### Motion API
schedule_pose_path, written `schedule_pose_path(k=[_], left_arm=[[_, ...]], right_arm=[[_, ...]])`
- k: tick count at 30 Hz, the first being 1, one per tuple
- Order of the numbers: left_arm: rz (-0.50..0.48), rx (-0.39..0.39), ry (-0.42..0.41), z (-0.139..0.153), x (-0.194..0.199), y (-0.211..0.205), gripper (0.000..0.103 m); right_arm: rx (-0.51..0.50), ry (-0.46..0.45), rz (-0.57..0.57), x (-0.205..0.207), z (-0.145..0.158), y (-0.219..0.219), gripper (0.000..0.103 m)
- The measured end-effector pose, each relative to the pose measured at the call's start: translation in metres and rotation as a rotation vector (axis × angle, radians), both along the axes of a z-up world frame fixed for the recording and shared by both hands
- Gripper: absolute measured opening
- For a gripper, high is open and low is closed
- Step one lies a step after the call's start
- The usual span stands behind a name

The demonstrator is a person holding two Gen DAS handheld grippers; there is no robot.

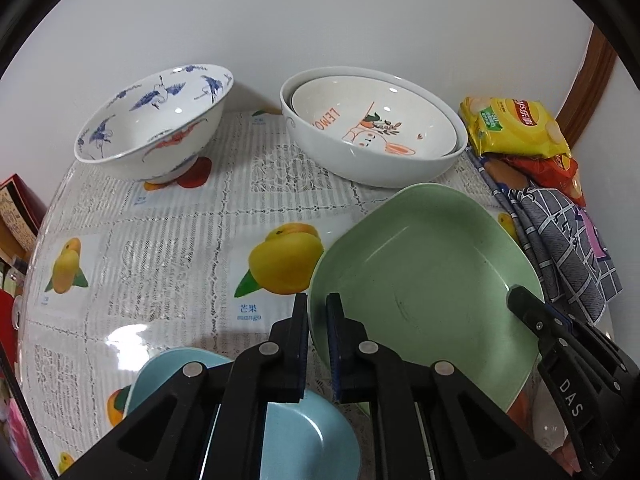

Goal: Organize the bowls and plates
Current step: 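Lift the light-green plate with both tools toward the blue-pink stack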

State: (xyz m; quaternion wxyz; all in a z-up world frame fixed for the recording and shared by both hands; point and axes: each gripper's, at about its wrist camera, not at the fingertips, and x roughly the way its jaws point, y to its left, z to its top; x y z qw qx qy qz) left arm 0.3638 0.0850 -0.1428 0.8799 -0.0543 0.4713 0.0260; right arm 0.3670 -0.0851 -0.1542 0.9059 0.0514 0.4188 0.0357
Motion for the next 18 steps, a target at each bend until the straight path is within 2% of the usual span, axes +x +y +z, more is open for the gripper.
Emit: schedule_pose_path(k=[9,18], left_arm=[[-0.002,-0.01,-0.01,0.01,-0.006,-0.002,0.009],[-0.048,-0.026,-0.059,0.04,-0.029,-0.012,0.008]], right_arm=[[0.022,-0.01,-0.017,-0.01,0.011,-0.002,0.006],[0.037,-0.055,-0.074,-0.038,0.037,-0.009,0.006]])
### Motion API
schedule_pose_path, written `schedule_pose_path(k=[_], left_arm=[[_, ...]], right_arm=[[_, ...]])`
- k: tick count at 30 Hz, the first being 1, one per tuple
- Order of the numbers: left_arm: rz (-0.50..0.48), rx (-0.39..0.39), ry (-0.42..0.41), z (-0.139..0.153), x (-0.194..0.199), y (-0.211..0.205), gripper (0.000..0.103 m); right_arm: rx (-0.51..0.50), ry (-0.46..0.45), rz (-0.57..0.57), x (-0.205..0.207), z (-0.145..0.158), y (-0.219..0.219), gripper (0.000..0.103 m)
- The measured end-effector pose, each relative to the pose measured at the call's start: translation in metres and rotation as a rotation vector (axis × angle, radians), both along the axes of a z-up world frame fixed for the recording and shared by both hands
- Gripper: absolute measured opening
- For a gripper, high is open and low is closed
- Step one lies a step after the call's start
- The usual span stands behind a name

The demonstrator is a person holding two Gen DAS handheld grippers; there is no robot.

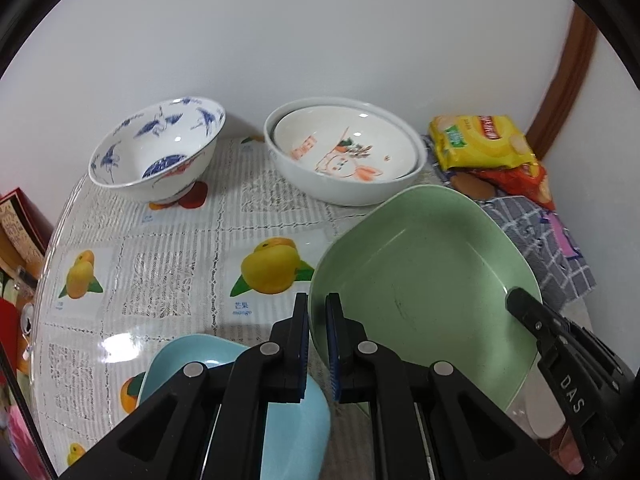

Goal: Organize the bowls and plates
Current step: 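Lift the light-green plate with both tools toward the blue-pink stack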

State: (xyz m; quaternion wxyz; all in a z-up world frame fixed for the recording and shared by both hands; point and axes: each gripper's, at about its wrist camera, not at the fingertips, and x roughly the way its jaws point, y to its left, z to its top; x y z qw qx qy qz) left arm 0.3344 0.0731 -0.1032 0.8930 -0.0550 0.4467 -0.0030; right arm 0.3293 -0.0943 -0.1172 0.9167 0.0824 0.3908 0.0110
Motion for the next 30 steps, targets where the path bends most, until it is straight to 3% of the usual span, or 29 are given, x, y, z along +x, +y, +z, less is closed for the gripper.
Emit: schedule_pose_path(k=[4,9,30], left_arm=[[-0.023,-0.05,-0.004,0.009,-0.014,0.002,0.008],[-0.033,-0.093,-0.023,0.017,-0.04,0.006,0.008],[0.059,-0.062,-0.087,0.051,-0.162,0.041,0.008]], right_arm=[[0.027,-0.014,-0.022,-0.018,0.014,-0.007,0.005],[-0.013,-0.043,-0.03,-0.046,0.026,-0.001,0.005],[0.028,-0.095,0.054,-0.15,0.048,0.037,0.005]])
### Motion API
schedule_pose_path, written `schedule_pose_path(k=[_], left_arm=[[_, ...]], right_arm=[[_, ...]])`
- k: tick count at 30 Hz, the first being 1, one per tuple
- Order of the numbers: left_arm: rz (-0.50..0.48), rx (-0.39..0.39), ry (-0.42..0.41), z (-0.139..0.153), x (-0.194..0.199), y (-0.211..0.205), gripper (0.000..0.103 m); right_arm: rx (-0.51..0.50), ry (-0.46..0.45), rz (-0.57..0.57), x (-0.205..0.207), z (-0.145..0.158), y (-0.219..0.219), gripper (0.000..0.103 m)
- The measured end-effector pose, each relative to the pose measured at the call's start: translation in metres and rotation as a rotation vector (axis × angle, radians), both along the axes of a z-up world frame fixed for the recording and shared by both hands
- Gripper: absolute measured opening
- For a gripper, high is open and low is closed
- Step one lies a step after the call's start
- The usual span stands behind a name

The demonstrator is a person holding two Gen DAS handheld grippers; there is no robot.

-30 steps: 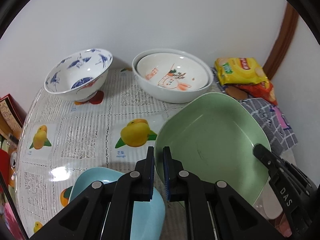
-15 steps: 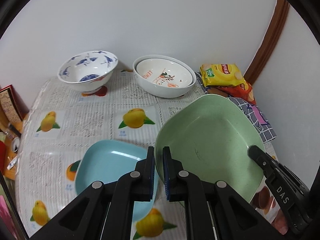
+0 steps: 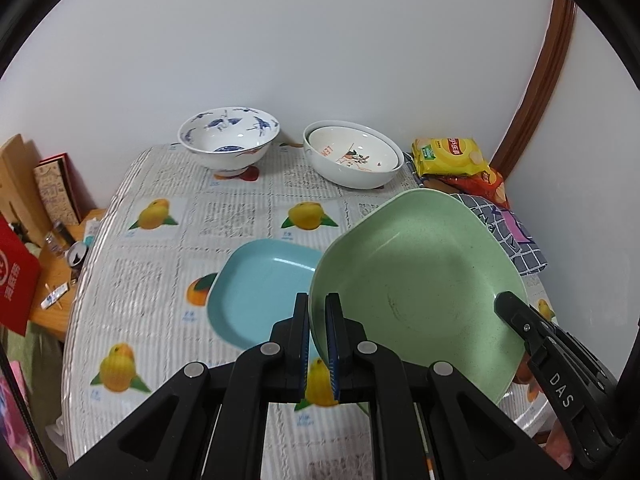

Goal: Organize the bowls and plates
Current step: 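Lift the light-green plate with both tools toward the blue-pink stack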

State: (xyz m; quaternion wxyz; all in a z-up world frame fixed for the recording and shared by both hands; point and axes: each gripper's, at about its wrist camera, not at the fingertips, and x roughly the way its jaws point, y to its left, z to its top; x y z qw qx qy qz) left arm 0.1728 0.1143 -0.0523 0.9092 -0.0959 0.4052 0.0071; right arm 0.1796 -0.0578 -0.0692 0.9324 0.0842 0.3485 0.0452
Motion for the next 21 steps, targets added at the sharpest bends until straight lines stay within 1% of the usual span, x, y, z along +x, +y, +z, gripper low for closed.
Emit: schedule_pose_path(k=[10,21], left_arm=[[0.029,0.017,-0.021,0.004,-0.034,0.011,0.008],[0.057,0.014,-0.016,-0.007,-0.045,0.02,0.008]], right_arm=[[0.008,-0.029,0.029,-0.031,0.005,0.013,0.005],[0.006,-0.029,0.048,-0.04,-0.004,0.022,0.005]])
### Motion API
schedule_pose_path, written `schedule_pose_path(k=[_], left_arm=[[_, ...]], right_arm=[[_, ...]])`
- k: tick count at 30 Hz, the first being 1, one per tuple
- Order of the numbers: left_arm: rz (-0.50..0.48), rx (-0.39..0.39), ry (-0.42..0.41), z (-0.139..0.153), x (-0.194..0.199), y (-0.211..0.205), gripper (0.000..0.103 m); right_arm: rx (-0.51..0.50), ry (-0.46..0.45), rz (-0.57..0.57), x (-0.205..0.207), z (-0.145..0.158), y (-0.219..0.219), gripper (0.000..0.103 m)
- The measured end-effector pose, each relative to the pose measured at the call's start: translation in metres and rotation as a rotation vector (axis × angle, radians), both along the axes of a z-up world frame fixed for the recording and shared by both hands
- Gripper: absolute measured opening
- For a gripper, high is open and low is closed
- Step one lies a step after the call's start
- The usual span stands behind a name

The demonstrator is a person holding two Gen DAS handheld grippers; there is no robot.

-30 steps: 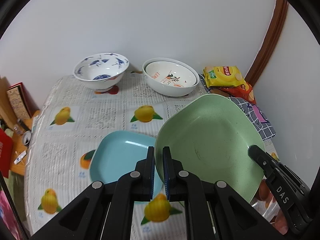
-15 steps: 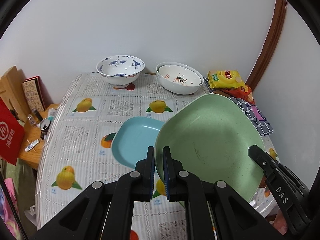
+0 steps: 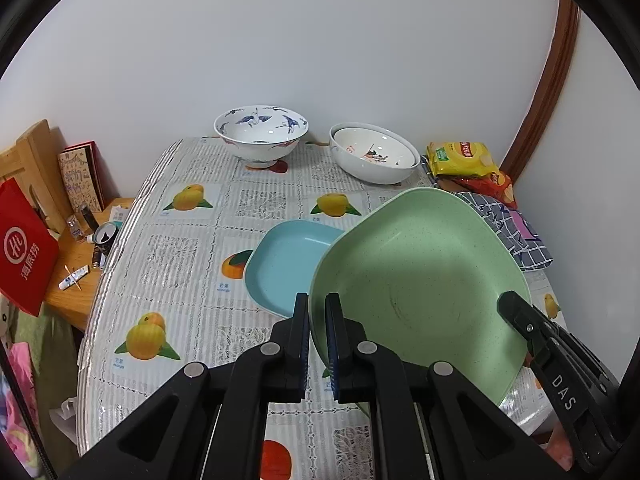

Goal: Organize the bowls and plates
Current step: 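Lift the light-green plate with both tools toward the blue-pink stack, then carry the light-green plate with both tools and lower it onto the light-blue plate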

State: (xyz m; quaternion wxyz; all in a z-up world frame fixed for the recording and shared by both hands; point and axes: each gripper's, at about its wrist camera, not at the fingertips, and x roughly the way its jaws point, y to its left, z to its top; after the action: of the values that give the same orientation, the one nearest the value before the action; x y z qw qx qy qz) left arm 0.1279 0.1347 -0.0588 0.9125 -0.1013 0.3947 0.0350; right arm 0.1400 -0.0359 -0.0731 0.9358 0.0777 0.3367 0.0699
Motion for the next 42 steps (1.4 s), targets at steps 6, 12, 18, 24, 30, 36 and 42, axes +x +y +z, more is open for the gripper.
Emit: schedule_pose_path(k=[6,12,18,24,30,36,42], left_arm=[[0.009,-0.005,0.021,-0.013,0.004,0.006,0.008],[0.026,-0.013,0.051,-0.028,0.012,0.011,0.008],[0.037,-0.01,0.072,-0.039,0.019,0.014,0.008],[0.052,-0.013,0.098,-0.049,0.025,0.018,0.008],[0.067,-0.002,0.125,-0.059,0.031,0.022,0.008],[0.076,-0.005,0.144,-0.066,0.038,0.027,0.008],[0.088,-0.006,0.163,-0.073,0.044,0.034,0.008]], right_arm=[[0.002,0.019,0.015,0.006,-0.012,0.005,0.005],[-0.008,0.039,0.028,0.016,-0.025,0.011,0.005],[-0.013,0.058,0.044,0.027,-0.036,0.014,0.005],[-0.017,0.083,0.06,0.038,-0.048,0.019,0.005],[-0.016,0.107,0.075,0.049,-0.06,0.024,0.005],[-0.019,0.128,0.091,0.057,-0.068,0.028,0.005],[-0.014,0.154,0.104,0.067,-0.078,0.032,0.005]])
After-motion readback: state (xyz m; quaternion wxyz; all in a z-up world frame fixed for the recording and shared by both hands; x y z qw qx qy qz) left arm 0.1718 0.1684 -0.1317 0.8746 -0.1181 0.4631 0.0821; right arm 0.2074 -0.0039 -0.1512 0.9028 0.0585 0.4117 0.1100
